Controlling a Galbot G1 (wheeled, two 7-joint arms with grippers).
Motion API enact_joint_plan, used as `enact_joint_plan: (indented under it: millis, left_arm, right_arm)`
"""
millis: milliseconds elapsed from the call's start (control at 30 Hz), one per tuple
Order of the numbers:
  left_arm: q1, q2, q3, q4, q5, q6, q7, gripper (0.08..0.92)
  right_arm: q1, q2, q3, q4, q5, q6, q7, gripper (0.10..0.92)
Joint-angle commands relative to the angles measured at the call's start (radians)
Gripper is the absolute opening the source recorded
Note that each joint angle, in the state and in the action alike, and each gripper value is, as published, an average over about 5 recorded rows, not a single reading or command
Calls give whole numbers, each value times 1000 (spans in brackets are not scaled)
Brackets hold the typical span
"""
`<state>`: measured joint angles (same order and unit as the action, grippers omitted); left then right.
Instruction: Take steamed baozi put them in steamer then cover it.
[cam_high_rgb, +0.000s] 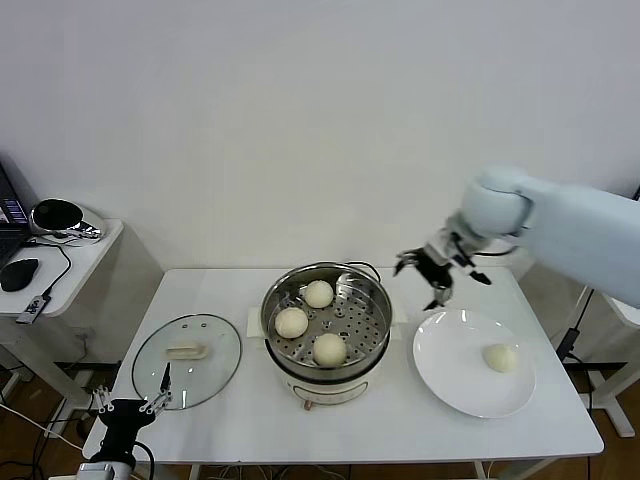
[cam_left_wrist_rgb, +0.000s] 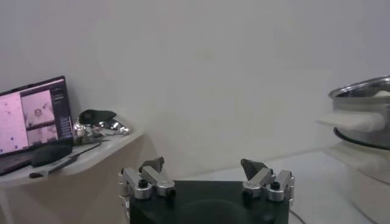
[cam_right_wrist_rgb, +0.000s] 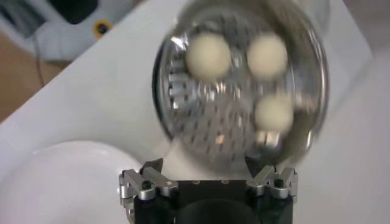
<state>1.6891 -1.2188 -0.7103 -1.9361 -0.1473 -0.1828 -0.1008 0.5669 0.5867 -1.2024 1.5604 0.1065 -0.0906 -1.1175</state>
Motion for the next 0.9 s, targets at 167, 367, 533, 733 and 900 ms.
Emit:
enact_joint_plan:
  millis: [167,367,533,733,900]
  left_arm:
    - [-7,7,8,4,2,1,1,823]
    - [-6,6,7,4,7,3,2,823]
    - [-1,6,-2,2,7,3,2,823]
    - [7,1,-11,0,7,3,2,823]
    - [12,-1,-20,0,6,2,2,823]
  right_arm:
    - [-656,-273,555,-106,-229,-89,1,823]
    - [-822,-223,678,-180,-305,-79,20,823]
    - [-860,-154,722,-265,-335,-70,29,823]
    - [-852,-67,713,-346,-360,-65,30,823]
    - [-841,-13,702,-386,-371,-59,29,823]
